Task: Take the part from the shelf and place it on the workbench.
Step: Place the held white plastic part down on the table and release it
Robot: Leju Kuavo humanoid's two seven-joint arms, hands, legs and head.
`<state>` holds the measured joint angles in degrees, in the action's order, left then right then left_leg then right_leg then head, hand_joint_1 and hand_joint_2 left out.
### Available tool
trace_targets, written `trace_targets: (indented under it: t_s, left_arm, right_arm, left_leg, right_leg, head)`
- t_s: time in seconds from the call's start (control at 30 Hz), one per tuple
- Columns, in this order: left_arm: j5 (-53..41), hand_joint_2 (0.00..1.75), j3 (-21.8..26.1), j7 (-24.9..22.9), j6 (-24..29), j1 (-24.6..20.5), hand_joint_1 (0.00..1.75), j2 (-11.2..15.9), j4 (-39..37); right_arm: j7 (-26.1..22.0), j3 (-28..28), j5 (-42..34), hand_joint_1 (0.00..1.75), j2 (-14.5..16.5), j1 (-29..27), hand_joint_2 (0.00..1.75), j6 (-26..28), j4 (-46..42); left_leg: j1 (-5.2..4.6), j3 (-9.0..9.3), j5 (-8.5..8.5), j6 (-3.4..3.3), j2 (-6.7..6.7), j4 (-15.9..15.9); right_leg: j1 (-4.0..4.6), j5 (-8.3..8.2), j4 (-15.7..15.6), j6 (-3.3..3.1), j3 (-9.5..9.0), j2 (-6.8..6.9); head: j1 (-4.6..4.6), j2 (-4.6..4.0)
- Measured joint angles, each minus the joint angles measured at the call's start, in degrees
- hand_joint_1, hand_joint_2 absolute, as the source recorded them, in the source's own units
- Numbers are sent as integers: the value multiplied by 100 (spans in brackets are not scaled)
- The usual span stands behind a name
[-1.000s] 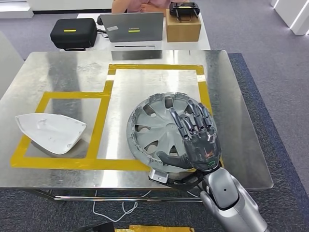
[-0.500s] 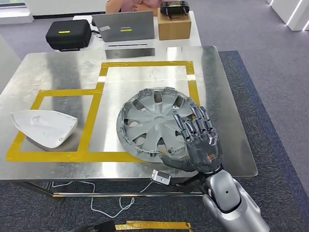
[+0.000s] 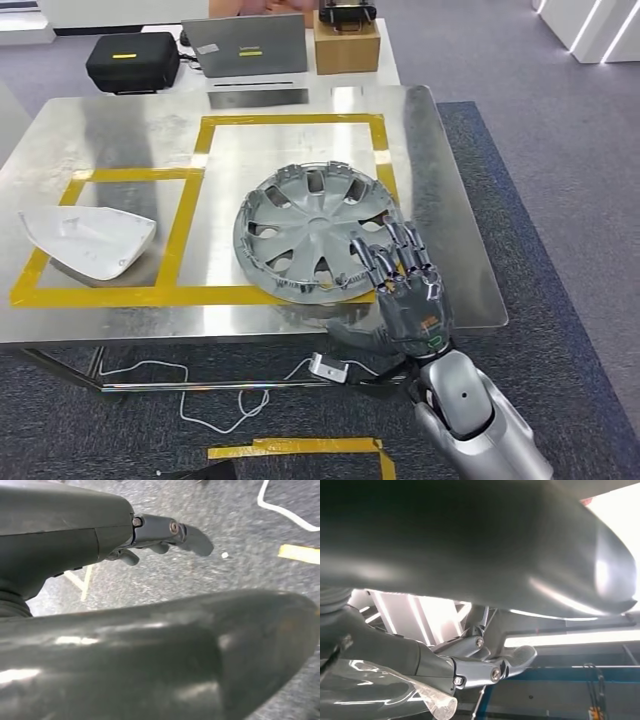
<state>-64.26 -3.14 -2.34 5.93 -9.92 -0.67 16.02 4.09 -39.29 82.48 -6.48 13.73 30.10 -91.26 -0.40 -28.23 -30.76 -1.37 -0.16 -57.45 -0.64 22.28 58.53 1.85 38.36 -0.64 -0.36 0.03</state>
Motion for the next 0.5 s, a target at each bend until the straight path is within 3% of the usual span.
trace_targets:
  t_s: [0.07,0.13,0.2,0.23,0.27,0.3,0.33,0.4,0.43,0.47,0.5]
  left_arm:
    - [1,0,4,-1,0,0,0,-14,0]
    - [1,0,14,-8,1,0,0,-26,1]
    - [1,0,25,-16,1,14,0,-28,1]
    - [1,0,27,-20,1,22,0,-32,1]
    - [1,0,29,-25,1,28,0,-34,1]
    - [1,0,30,-30,1,33,0,-37,1]
    - [1,0,31,-35,1,33,0,-38,1]
    - [0,0,32,-40,1,30,0,-40,2]
    - [-1,0,33,-42,2,29,0,-41,2]
    - [-2,0,33,-43,3,30,0,-42,3]
    - [-3,0,34,-44,3,34,0,-42,3]
  right_arm:
    - [1,4,-30,0,-10,-6,0,-46,-4]
    - [4,10,-60,0,-20,-10,0,-91,-12]
    - [6,10,-78,0,-26,-23,0,-123,-16]
    - [7,10,-85,0,-31,-36,0,-133,-15]
    - [8,11,-91,0,-37,-48,0,-140,-15]
    - [10,13,-98,0,-42,-57,0,-146,-14]
    - [11,15,-104,0,-44,-61,0,-149,-15]
    - [17,23,-109,0,-45,-56,0,-153,-25]
    - [19,27,-110,0,-45,-56,0,-155,-31]
    - [21,34,-110,0,-46,-58,0,-157,-37]
    - [26,41,-111,0,-48,-67,0,-161,-40]
  left_leg:
    - [17,-78,140,-48,36,63]
    - [29,-214,291,-103,73,97]
    - [18,-396,428,-123,90,92]
    - [13,-491,497,-120,98,87]
    - [9,-583,564,-111,104,82]
    - [8,-670,630,-99,108,76]
    - [7,-734,689,-82,108,71]
    - [-11,-827,796,-39,109,52]
    - [-16,-850,856,-16,108,48]
    - [-17,-872,915,11,109,52]
    - [-13,-884,977,40,107,61]
  right_leg:
    - [-3,126,72,57,71,1]
    - [-4,636,541,90,244,11]
    - [-7,1092,1254,119,397,17]
    - [-6,1139,1498,131,392,18]
    - [-6,1064,1568,137,299,20]
    - [-6,917,1441,134,103,23]
    - [-5,781,1122,122,-188,32]
    - [8,775,235,85,-868,61]
    - [20,831,-85,68,-1078,71]
    - [35,882,-270,50,-1186,74]
    - [39,866,-325,17,-1163,73]
  head:
    - [0,0]
    - [26,0]
    - [39,0]
    - [38,-1]
    - [39,-1]
    - [40,-1]
    - [40,-1]
    - [37,1]
    - [33,1]
    - [29,1]
    - [24,1]
